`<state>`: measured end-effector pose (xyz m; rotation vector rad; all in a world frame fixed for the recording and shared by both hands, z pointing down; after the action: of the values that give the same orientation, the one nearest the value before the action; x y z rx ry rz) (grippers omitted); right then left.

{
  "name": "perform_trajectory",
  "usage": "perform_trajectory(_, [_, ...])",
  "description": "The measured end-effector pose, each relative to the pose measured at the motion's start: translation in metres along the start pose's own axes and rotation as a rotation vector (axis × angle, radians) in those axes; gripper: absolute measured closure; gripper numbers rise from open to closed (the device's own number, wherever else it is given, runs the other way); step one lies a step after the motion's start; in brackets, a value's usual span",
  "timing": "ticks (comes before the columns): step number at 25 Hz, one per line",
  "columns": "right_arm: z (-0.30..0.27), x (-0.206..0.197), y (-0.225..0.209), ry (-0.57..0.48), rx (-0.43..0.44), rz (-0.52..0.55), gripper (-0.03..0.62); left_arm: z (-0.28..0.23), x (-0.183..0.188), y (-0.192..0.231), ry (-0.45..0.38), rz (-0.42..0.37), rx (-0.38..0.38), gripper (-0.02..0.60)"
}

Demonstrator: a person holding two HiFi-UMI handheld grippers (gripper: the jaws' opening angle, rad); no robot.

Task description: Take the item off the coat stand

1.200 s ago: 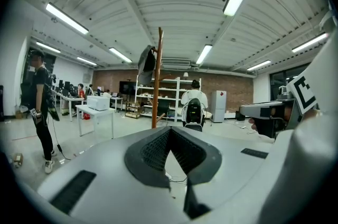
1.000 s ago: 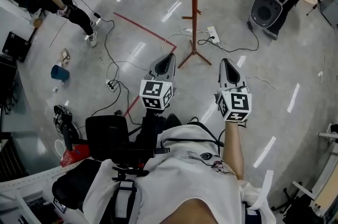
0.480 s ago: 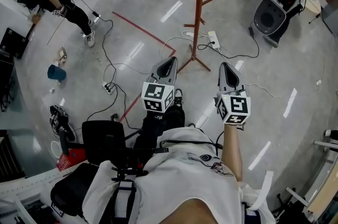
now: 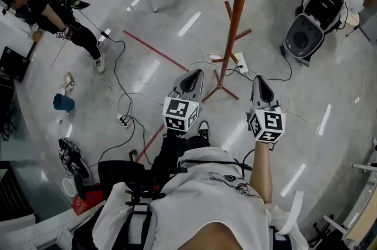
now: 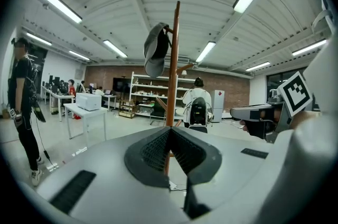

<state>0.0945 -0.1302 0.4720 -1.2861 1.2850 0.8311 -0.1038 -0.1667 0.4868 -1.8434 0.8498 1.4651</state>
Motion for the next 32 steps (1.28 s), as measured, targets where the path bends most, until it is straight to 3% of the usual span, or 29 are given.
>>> perform_trajectory(9, [-0.046, 0.01, -0.007, 0.024, -0.034, -0.003, 0.591, -0.045, 0.007, 0.037, 0.019, 0.016, -0.013, 0.589])
perform_trajectory(17, [-0.07, 0.034, -0.028, -0.007, 0.017, -0.007, 0.591, -0.064, 0.034, 0.056, 0.003, -0.002, 0.087, 0.588])
perform_trajectory(26, [-0.08, 0.05, -0.046, -0.035, 0.04, 0.006, 0.591, -0.086, 0.108, 0.084, -0.093, -0.083, 0.178, 0.588])
perform_trajectory(32, [-0.08, 0.058, -0.074, -0.062, -0.004, -0.006, 0.591, -0.098, 0.15, 0.086, -0.146, -0.155, 0.215, 0.498])
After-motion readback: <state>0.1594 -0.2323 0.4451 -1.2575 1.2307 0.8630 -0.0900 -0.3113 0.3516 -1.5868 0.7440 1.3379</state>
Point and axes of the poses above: the fingertips, and each gripper's own axes: z backward along the fingers, y to its left, x out of its top, the point moved 2 cm from there along z, backward along the fingers, and after that the axes turned 10 degrees about -z, right-handed, at the moved point
